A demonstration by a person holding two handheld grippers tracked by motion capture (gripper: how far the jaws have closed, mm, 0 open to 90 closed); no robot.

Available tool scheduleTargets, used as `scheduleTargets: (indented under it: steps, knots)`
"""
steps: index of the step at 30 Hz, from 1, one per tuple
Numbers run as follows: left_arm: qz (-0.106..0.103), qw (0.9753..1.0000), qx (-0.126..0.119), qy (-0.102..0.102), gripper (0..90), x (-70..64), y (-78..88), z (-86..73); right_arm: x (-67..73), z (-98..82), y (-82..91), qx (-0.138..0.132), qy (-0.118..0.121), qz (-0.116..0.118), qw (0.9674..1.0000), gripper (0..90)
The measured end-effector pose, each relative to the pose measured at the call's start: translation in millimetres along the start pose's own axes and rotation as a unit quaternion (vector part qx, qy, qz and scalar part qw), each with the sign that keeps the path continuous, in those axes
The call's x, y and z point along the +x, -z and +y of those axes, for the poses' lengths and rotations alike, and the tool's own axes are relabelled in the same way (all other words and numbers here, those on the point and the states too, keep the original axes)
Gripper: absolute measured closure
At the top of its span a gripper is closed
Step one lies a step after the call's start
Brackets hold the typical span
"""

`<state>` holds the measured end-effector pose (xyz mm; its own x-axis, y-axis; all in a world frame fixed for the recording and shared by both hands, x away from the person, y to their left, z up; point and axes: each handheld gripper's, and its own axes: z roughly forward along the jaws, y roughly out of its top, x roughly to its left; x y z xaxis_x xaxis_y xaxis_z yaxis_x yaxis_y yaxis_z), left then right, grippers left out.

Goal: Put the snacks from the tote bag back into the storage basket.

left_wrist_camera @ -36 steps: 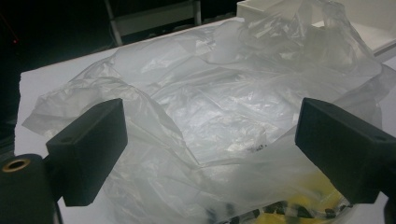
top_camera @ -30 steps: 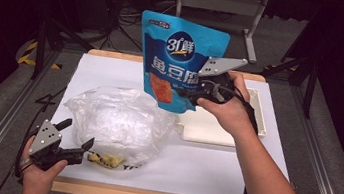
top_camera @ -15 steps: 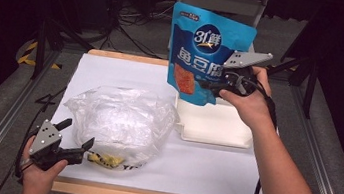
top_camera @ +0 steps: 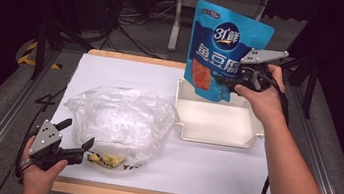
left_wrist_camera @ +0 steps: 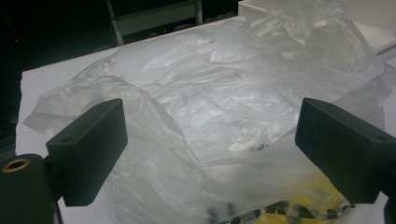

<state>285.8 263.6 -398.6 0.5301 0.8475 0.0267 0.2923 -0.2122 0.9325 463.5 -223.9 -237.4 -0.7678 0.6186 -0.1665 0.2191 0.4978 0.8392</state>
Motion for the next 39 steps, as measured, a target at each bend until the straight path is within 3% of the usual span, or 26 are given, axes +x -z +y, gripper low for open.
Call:
scheduleTargets:
  steps: [7,13,30,39]
  knots:
    - [-0.002,1.0,0.0,-0.002,10.2,-0.8,-0.2,0.0,-8.9,-12.3,-8.0,0.003,-0.005,-0.009,0.9999,52.9]
    - [0.0,1.0,0.001,0.0,10.2,-0.1,-0.3,-0.5,-17.0,-34.8,-21.2,0.015,-0.019,-0.015,0.9996,52.9]
    - [-0.002,1.0,0.003,-0.003,10.2,-0.4,-0.4,-0.3,-18.5,-75.2,-48.1,0.045,-0.029,-0.016,0.9984,53.0]
    - [0.0,1.0,0.003,-0.003,10.2,0.0,0.2,-0.2,-16.5,-85.2,-61.1,0.055,-0.016,-0.015,0.9982,53.0]
